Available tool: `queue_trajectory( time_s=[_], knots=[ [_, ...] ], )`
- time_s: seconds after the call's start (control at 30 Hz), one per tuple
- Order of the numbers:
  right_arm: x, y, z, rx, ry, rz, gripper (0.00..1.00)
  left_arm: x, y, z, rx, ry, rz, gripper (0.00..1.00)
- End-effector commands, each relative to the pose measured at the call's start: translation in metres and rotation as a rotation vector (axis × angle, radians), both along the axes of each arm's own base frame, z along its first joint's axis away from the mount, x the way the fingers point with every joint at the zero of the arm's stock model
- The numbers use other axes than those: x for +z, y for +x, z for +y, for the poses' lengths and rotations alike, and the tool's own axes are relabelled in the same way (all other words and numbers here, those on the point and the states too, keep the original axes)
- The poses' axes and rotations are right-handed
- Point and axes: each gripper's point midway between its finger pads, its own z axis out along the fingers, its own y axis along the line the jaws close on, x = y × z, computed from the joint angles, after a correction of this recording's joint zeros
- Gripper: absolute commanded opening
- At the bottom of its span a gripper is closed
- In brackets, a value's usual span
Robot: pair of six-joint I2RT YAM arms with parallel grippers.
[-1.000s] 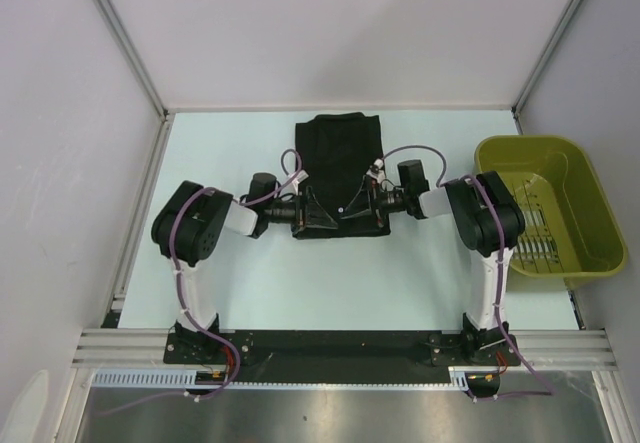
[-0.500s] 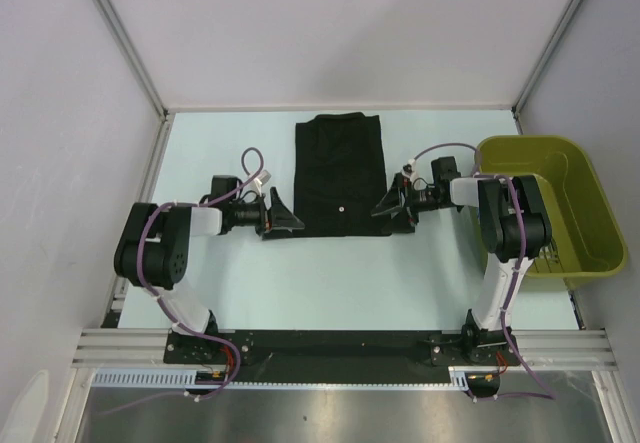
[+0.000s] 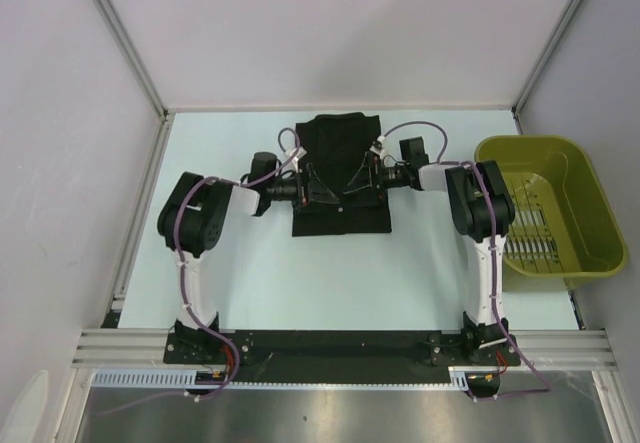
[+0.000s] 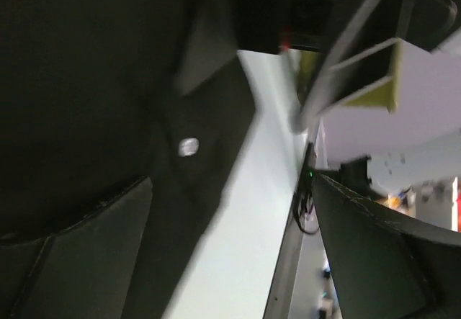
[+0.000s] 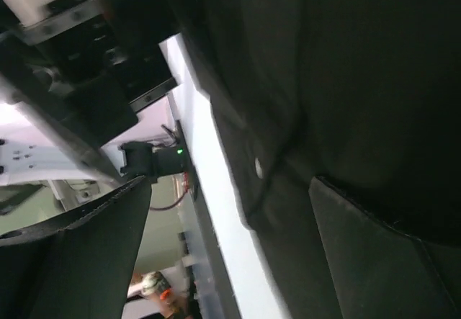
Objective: Fold and stack the long sleeve shirts
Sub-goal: Fold the shirt
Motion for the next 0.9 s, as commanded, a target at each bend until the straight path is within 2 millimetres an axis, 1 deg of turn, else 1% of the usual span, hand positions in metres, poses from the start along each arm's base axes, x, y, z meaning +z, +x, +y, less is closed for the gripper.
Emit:
queue_trajectory(
  time_s=[0.0, 0.03, 0.1, 0.13, 0.17, 0.2, 0.23, 0.27, 0.3, 0.33, 0.37, 0.4, 0.43, 0.47, 0.5, 0.53, 0.57, 0.6, 0.63, 0.67, 0.7, 0.73, 0.77, 0.8, 0.83, 0.87],
  knots=[
    [-0.029, 0.033, -0.026, -0.068, -0.053, -0.034, 1.0, -0.024, 0.051, 0.038, 0.205, 0.022, 0.057, 0.99],
    [-0.038, 0.024, -0.033, -0.058, -0.083, 0.0, 1.0, -0.032, 0.053, 0.047, 0.226, 0.037, 0.079, 0.99],
    [-0.04, 0.018, -0.043, -0.06, -0.099, 0.01, 1.0, -0.045, 0.048, 0.069, 0.252, 0.063, 0.12, 0.99],
    [-0.039, 0.009, -0.047, -0.053, -0.112, 0.052, 1.0, -0.039, 0.044, 0.074, 0.25, 0.063, 0.112, 1.0],
    [-0.036, 0.006, -0.049, -0.034, -0.111, 0.029, 1.0, -0.042, 0.035, 0.082, 0.234, 0.084, 0.096, 0.99],
    [-0.018, 0.004, -0.049, -0.026, -0.103, 0.004, 1.0, -0.037, 0.032, 0.089, 0.223, 0.096, 0.06, 0.99],
    [-0.008, 0.0, -0.05, -0.019, -0.098, 0.002, 1.0, -0.017, 0.023, 0.092, 0.196, 0.119, 0.026, 0.99],
    [0.003, 0.0, -0.049, -0.019, -0.092, -0.018, 1.0, -0.009, 0.023, 0.096, 0.137, 0.168, -0.121, 0.99],
    [0.027, 0.001, -0.048, -0.023, -0.084, -0.071, 1.0, 0.002, 0.021, 0.097, 0.107, 0.193, -0.193, 1.0],
    [0.037, 0.004, -0.046, -0.025, -0.079, -0.105, 1.0, 0.004, 0.014, 0.101, 0.089, 0.248, -0.212, 0.99],
    [0.045, 0.009, -0.046, -0.035, -0.097, -0.149, 1.0, 0.027, 0.018, 0.106, 0.038, 0.315, -0.41, 0.99],
    [0.054, 0.01, -0.043, -0.037, -0.11, -0.186, 0.99, 0.031, 0.013, 0.103, -0.011, 0.373, -0.495, 0.99],
    [0.062, 0.017, -0.042, -0.042, -0.119, -0.227, 1.0, 0.031, 0.004, 0.103, -0.063, 0.434, -0.547, 0.99],
    [0.061, 0.023, -0.042, -0.053, -0.151, -0.255, 1.0, 0.025, 0.007, 0.111, -0.115, 0.562, -0.7, 0.99],
    [0.06, 0.026, -0.04, -0.044, -0.168, -0.291, 1.0, 0.037, -0.003, 0.098, -0.173, 0.601, -0.82, 0.99],
    [0.059, 0.029, -0.035, -0.028, -0.182, -0.306, 0.99, 0.04, -0.004, 0.093, -0.202, 0.644, -0.924, 0.99],
    [0.054, 0.033, -0.032, -0.024, -0.209, -0.318, 0.98, 0.023, -0.01, 0.098, -0.266, 0.749, -1.018, 0.99],
    [0.051, 0.034, -0.031, -0.004, -0.228, -0.336, 0.98, 0.031, -0.022, 0.078, -0.322, 0.751, -1.129, 0.99],
    [0.047, 0.04, -0.023, 0.006, -0.248, -0.358, 0.97, 0.036, -0.019, 0.07, -0.336, 0.775, -1.257, 0.99],
    [0.046, 0.043, -0.02, 0.011, -0.258, -0.371, 0.97, 0.023, -0.029, 0.07, -0.369, 0.805, -1.285, 0.99],
    [0.044, 0.045, -0.017, 0.021, -0.266, -0.381, 0.97, 0.024, -0.041, 0.052, -0.41, 0.79, -1.363, 0.98],
    [0.042, 0.043, -0.008, 0.048, -0.271, -0.405, 0.96, 0.03, -0.042, 0.042, -0.409, 0.786, -1.446, 0.96],
    [0.04, 0.051, -0.004, 0.05, -0.286, -0.427, 0.95, 0.019, -0.052, 0.04, -0.461, 0.796, -1.488, 0.94],
    [0.039, 0.051, 0.0, 0.061, -0.292, -0.437, 0.94, 0.015, -0.061, 0.03, -0.486, 0.803, -1.528, 0.91],
    [0.037, 0.053, 0.003, 0.068, -0.295, -0.447, 0.92, 0.016, -0.062, 0.024, -0.488, 0.801, -1.576, 0.9],
    [0.031, 0.054, 0.009, 0.075, -0.304, -0.451, 0.91, 0.004, -0.071, 0.024, -0.533, 0.811, -1.607, 0.89]
  ],
)
